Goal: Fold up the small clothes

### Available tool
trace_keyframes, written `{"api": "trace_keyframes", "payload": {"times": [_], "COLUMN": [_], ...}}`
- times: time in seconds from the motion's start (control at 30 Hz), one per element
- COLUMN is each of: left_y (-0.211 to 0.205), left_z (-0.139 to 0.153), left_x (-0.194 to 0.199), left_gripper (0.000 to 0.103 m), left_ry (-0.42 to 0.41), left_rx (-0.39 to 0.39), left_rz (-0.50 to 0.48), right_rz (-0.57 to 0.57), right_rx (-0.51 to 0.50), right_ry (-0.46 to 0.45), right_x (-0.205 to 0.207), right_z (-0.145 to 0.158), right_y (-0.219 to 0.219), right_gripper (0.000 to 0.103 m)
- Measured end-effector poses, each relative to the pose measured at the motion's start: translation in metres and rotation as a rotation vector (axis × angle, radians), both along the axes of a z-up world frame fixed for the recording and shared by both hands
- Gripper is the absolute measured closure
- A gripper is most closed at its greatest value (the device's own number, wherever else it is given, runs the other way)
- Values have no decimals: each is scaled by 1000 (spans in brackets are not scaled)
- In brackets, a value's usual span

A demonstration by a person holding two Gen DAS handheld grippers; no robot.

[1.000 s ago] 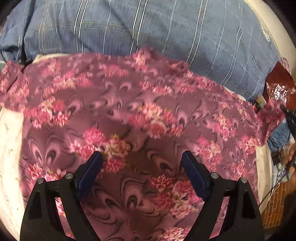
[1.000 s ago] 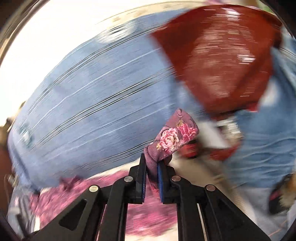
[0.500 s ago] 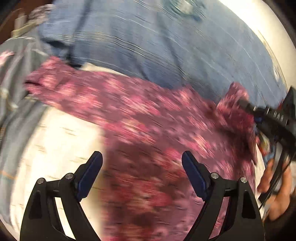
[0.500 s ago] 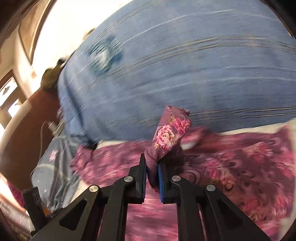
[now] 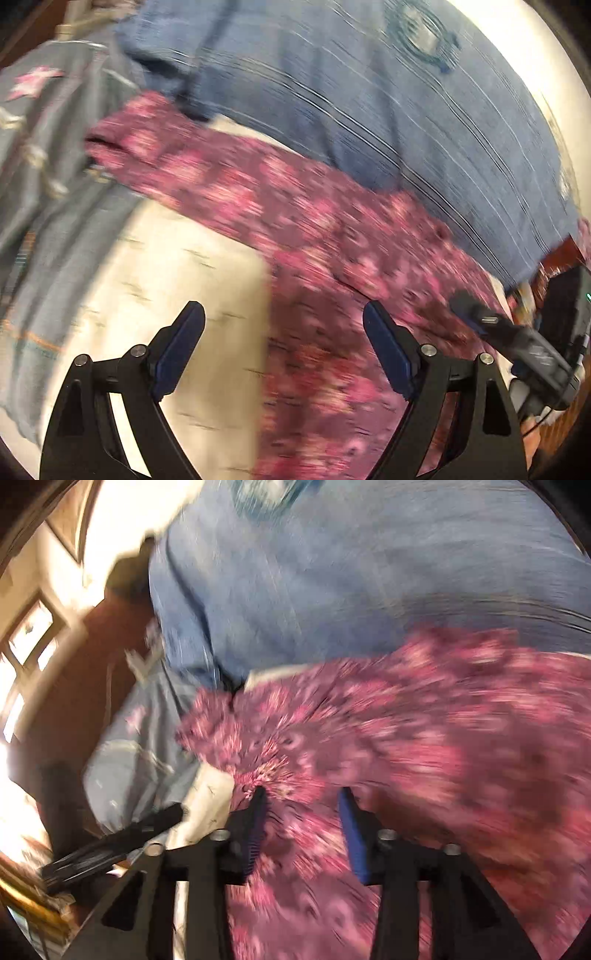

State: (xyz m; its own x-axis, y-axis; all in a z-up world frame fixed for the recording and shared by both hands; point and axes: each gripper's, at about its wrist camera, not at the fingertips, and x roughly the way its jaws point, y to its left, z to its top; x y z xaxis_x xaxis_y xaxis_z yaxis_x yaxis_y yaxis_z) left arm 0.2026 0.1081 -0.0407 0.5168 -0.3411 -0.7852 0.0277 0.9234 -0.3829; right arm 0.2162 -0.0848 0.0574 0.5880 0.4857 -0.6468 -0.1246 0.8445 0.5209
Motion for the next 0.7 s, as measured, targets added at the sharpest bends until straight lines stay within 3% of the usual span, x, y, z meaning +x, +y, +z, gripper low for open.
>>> {"api": "trace_keyframes", "payload": {"times": [0.03,0.2,0.27,0.3,0.37,0.4,0.47,0.57,0.7], "left_y": [-17,-81,-101,-104,-113,-114,-109,-99,-90], "left_z": [-3,-30,-39,-36,-25,-23,-14,2,10], "left_x": [4,24,37,40,55,60,70,70,68], "left_gripper": [16,16,16,17,65,100,99,102,102], "left_ry": [30,181,204,161,85,83,80,30,25], "left_rx": [-27,-136,-119,-109,-127,-134,-173,-146,-123], "left_rz": [-50,-191,-170,-140,-125,-121,-67,-15,1], "right_rz": [-58,-313,-393,-421,-447,-465,-482,-522,-677], "right_rx": [22,151,253,320,391,444,551,739,851], "right_ry": [-10,7,32,51,66,71,70,76,70], "right_x": [-15,-69,-86,-93,-98,-99,-96,-84,-78], "right_z": [3,-8,-21,-30,-41,-49,-61,-80,-94], "right_y": [-23,-126,-158,-172,-188,-194,-200,-203,-214], "right_gripper": [45,45,45,45,45,45,44,37,41]}}
